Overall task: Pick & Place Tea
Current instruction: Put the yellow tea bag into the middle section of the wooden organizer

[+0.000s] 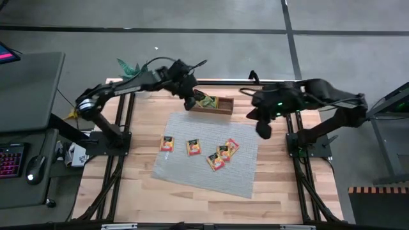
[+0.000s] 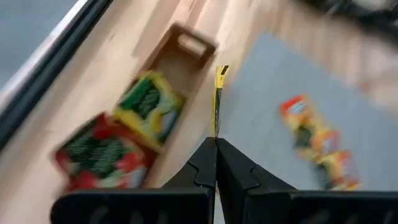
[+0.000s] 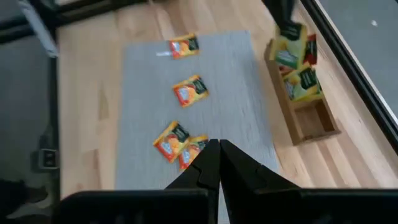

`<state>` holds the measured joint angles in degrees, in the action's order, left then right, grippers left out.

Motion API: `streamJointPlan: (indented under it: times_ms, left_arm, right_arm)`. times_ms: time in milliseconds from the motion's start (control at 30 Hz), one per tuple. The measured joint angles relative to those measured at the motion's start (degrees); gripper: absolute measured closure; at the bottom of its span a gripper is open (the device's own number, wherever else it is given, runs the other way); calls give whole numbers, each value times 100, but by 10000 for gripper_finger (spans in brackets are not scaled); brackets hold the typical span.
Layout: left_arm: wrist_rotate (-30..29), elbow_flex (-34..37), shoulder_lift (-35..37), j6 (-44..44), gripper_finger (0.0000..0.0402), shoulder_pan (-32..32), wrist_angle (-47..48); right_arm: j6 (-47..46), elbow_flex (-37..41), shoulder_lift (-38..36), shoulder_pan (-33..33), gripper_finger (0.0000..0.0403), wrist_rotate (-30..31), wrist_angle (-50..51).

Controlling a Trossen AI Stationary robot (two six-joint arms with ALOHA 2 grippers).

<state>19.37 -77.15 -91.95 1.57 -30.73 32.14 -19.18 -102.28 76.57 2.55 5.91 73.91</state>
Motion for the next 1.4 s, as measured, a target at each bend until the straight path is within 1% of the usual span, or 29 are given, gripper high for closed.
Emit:
streamJointPlan:
  times_ms: [167, 267, 300, 367, 467, 600, 667, 767, 933, 1233, 1333, 1400]
  left_arm:
    - [-595, -1484, -916, 1192, 401, -43, 1158]
    - [-800, -2249, -1370, 1745, 401, -24, 1620]
    - [-843, -2463, -1505, 1911, 401, 9, 1748]
    - [-1122, -2844, -1779, 2289, 401, 53, 2010]
    - [-1291, -3176, -2111, 2706, 401, 131, 2418]
    - [-1288, -3283, -2407, 2686, 401, 169, 2651]
    - [-1309, -3304, -2478, 2698, 401, 234, 2585]
    - [-1306, -3304, -2480, 2965, 401, 318, 2615]
    - [-1281, -3306, -2479, 3167, 401, 340, 2578]
    - [-1262, -3307, -2564, 3268, 401, 338, 2503]
    - [-1244, -3298, -2587, 3269, 401, 335, 2630]
    - [-1302, -3318, -2664, 3269, 401, 338, 2483]
  right_arm:
    - [168, 2, -548, -11, 399, -22, 17]
    - [256, 0, -879, -106, 401, -25, 29]
    - [275, 2, -988, -133, 401, -29, 55]
    - [312, 2, -1192, -182, 401, -26, 129]
    - [363, 2, -1484, -225, 397, -24, 318]
    - [375, 2, -1812, -290, 397, 131, 455]
    - [377, 2, -1923, -324, 400, 201, 447]
    - [304, 0, -1991, -334, 401, 342, 443]
    - [138, 2, -1932, -334, 394, 485, 435]
    - [125, 4, -1724, -332, 401, 462, 432]
    - [101, 7, -1698, -332, 398, 448, 430]
    - [103, 7, -1695, -332, 395, 448, 430]
